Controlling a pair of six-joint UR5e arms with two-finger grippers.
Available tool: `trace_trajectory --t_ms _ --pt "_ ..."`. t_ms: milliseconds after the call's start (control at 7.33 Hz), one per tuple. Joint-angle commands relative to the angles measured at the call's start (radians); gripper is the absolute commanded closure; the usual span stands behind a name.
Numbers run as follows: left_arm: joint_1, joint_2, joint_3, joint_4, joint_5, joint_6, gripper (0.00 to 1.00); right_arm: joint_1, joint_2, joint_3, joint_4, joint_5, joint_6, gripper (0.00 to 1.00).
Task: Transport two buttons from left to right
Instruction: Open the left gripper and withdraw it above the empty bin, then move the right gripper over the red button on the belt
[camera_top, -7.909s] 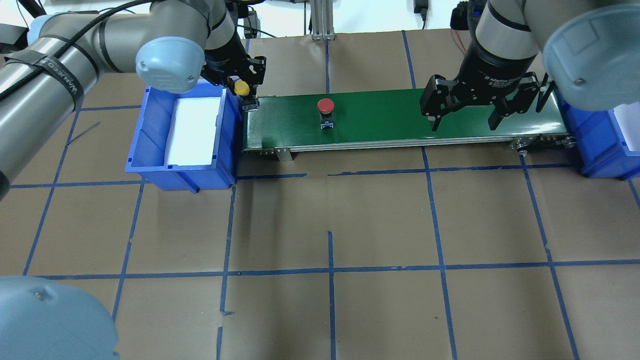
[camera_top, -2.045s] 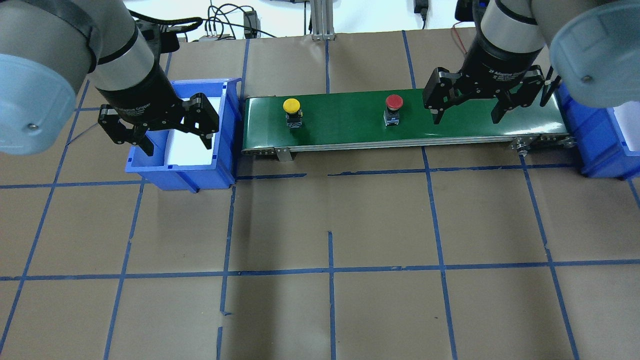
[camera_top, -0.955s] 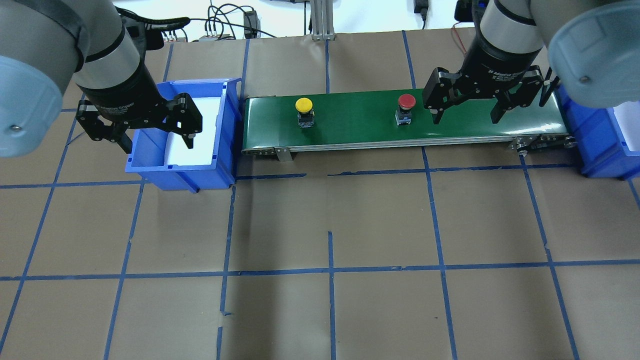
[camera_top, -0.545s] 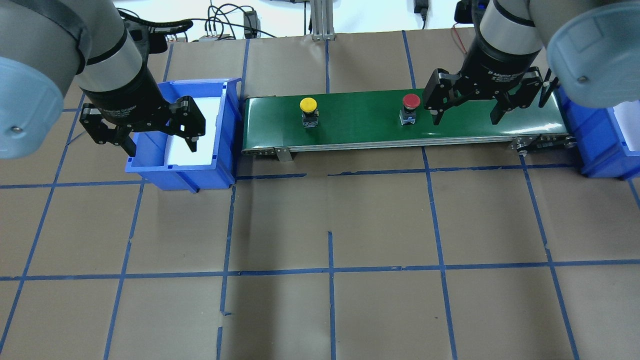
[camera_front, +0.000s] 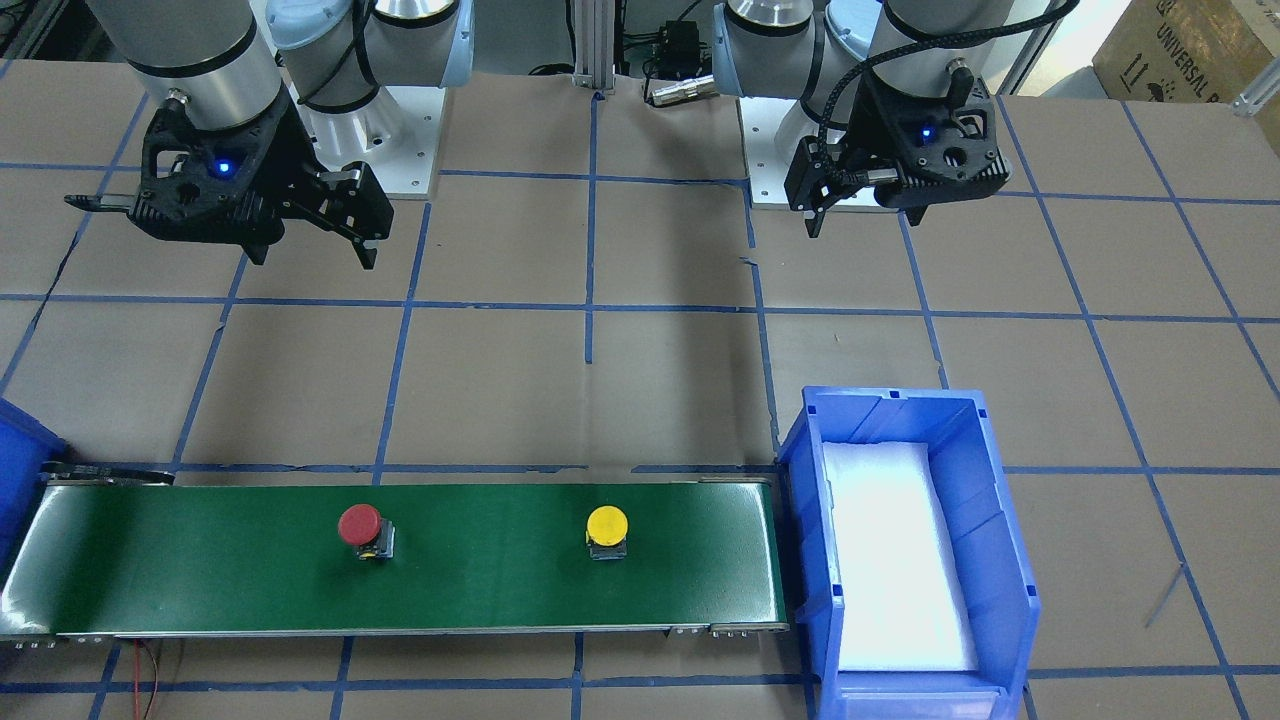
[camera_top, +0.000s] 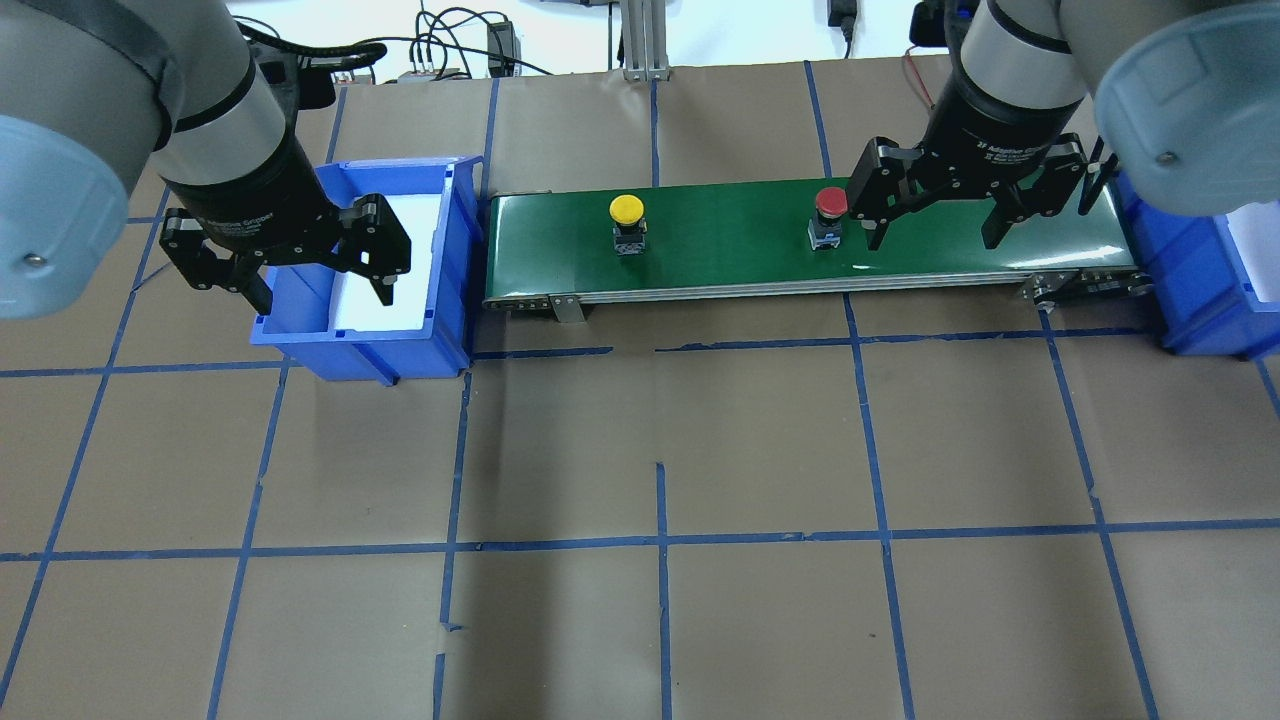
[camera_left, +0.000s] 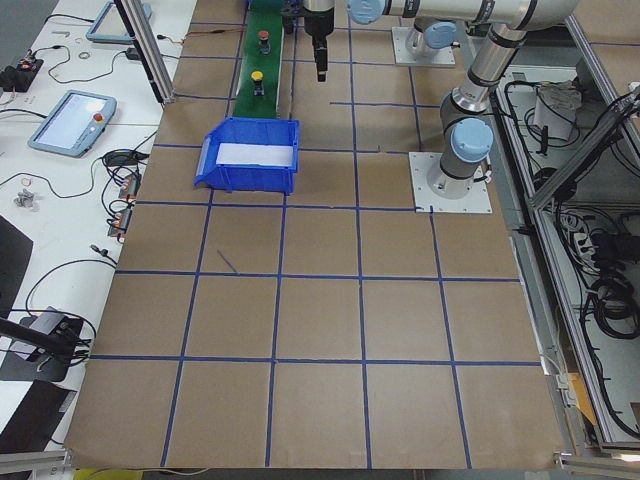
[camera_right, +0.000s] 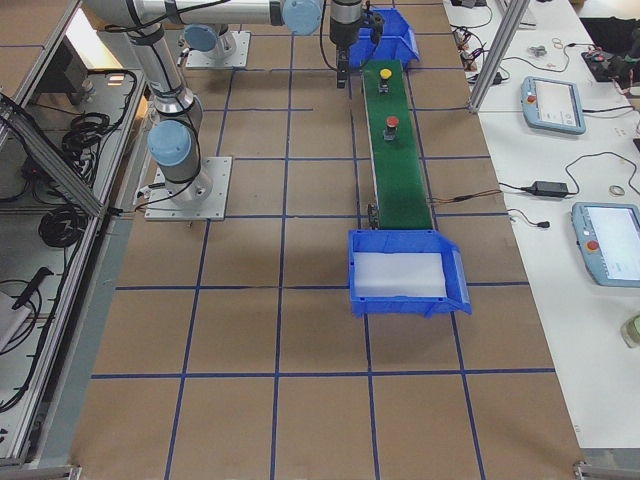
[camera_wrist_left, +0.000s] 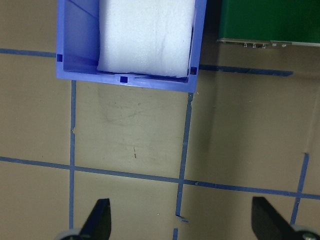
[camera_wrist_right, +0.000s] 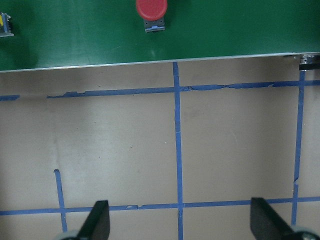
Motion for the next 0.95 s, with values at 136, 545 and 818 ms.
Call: trace_trajectory --t_ms 136,545,818 --pt "0.000 0.000 0.000 0.001 0.000 0.000 0.00 -0.011 0.009 -0.006 -0.001 0.004 -0.015 0.00" --pt "0.000 0.000 -0.002 0.001 0.002 0.000 0.00 -0.234 0.102 -0.028 -0.100 0.006 -0.269 0.00" --pt "-0.002 -0.006 0.001 0.001 0.002 0.000 0.00 -0.268 0.240 -0.034 -0.278 -0.031 -0.356 0.00"
